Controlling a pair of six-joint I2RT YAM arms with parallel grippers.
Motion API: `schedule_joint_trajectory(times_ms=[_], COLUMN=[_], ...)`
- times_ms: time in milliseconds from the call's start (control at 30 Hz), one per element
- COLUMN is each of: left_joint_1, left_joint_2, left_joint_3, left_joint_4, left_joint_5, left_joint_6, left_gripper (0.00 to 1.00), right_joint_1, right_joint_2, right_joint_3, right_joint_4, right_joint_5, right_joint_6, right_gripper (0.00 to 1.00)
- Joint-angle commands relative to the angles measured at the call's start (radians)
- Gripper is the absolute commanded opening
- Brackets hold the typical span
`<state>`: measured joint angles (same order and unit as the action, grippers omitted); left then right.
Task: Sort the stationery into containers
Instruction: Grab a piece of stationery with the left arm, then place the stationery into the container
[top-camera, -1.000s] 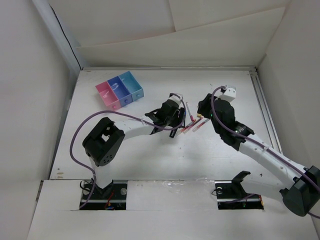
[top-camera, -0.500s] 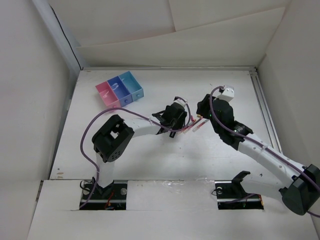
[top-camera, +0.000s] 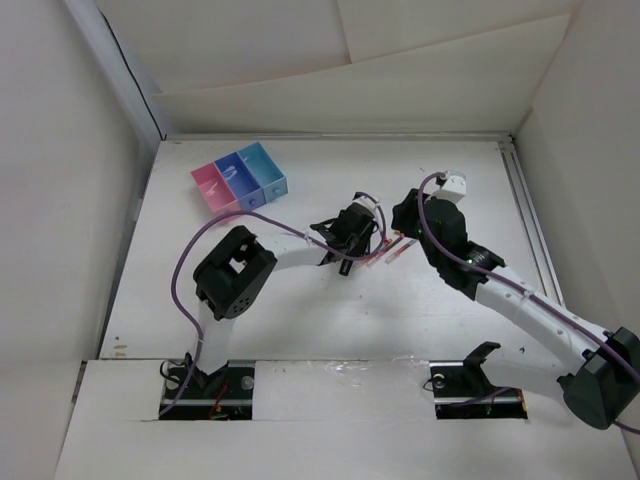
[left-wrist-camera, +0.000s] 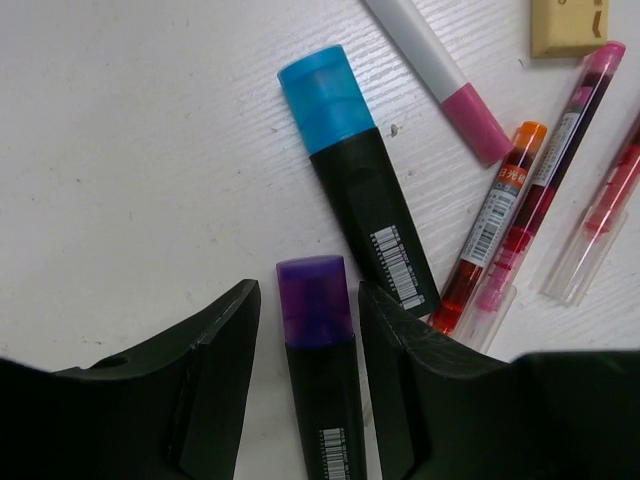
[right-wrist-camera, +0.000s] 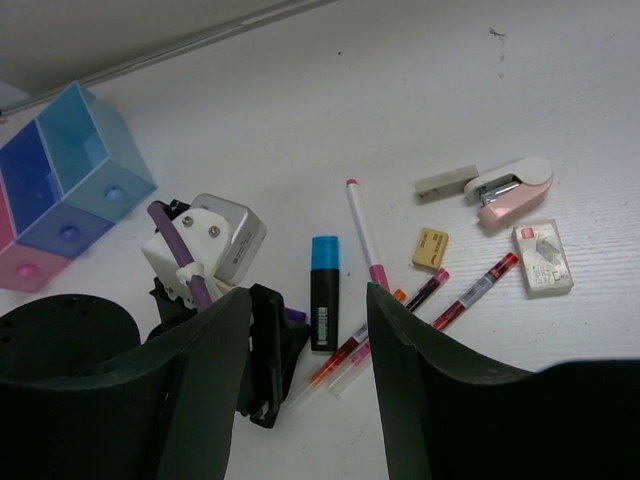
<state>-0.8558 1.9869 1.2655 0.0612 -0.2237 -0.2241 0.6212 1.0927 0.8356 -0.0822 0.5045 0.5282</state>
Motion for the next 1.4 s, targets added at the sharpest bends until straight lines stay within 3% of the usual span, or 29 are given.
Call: schedule_joint_trajectory(times_ms=[0,333,433,567,700,1067,1200,1367], left_joint_1=[0.000,0.000,0.000,0.000,0.000,0.000,0.055,0.213], left_joint_2=[0.003,0.033,0.043,0.032,0.000,-0.267,-0.371,-0.458], left_joint_3=[0.049,0.078,0.087,0.078,0.078,0.002,-0.018,-0.018], left_joint_4=[-0.006,-0.024,-0.024,-0.024,-0.024,-0.024,-0.015,-0.001], left_joint_5=[-0.005,-0.005,-0.005,-0.023,-0.035,-0.155,-0.210,-0.318], left_joint_6=[0.012,0.022,0.022,0.013,0.012,-0.086,-0.139,-0.242], left_gripper=[0.41,0.37,0.29,0.10,0.00,0.00,0.00,0.00], right_joint_1=[-0.006,-0.006,-0.006,-0.006,-0.006,-0.006,-0.006,-0.006], right_joint_2=[-0.002,0.007,0.007,0.007,0.007,-0.002,-0.022,-0.042], right_joint_3=[0.020,0.020,0.020,0.020,0.020,0.020,0.020,0.020], right_joint_4=[0.013,0.013,0.013,0.013,0.013,0.013,0.013,0.013], right_joint_5=[-0.012,-0.021,-0.021,-0.021,-0.031,-0.031,-0.040,-0.069], right_joint_6=[-0.005,-0.005,-0.005,-0.005,-0.005,-0.005,-0.005,-0.005], right_gripper=[0.56,0.56,0.56,0.56,0.56,0.56,0.56,0.56])
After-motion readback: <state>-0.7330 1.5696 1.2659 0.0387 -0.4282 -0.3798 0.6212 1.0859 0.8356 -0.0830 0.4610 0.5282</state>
